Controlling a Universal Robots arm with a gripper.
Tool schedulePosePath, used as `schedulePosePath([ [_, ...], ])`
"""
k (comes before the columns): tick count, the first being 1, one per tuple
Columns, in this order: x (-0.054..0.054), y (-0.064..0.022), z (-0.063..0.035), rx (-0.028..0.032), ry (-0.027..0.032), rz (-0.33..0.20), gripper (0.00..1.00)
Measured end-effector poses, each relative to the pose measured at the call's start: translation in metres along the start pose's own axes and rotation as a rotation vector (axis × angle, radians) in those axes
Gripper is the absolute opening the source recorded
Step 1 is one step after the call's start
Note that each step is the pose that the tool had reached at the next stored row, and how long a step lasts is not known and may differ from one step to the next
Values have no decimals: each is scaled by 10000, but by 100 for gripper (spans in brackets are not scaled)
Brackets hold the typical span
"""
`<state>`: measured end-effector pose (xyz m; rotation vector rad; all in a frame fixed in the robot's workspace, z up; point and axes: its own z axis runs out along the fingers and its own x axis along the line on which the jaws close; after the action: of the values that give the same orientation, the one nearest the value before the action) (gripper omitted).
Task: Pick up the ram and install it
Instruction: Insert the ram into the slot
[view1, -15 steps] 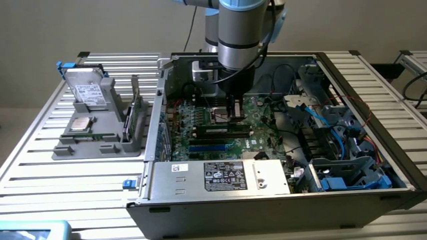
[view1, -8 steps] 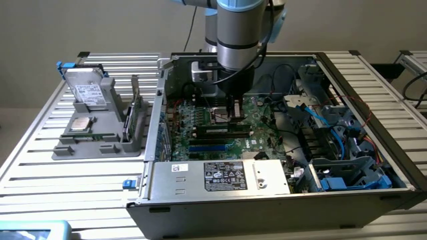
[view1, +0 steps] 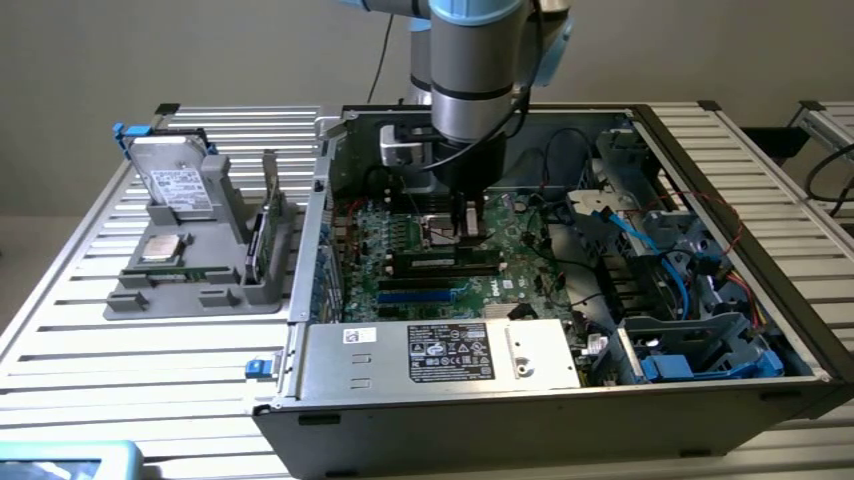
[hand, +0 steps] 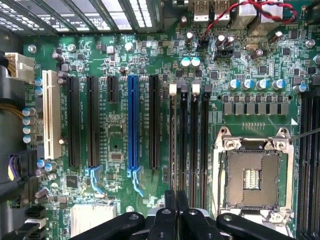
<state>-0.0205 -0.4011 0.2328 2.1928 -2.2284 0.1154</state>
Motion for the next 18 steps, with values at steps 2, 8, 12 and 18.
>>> schedulePosePath([
  [2,0,4,3,7,0,0,12],
  [8,0,4,9,9,0,1,12],
  [12,7,4,10,9,-1,23,12],
  [18,10,5,21,5,2,35,12],
])
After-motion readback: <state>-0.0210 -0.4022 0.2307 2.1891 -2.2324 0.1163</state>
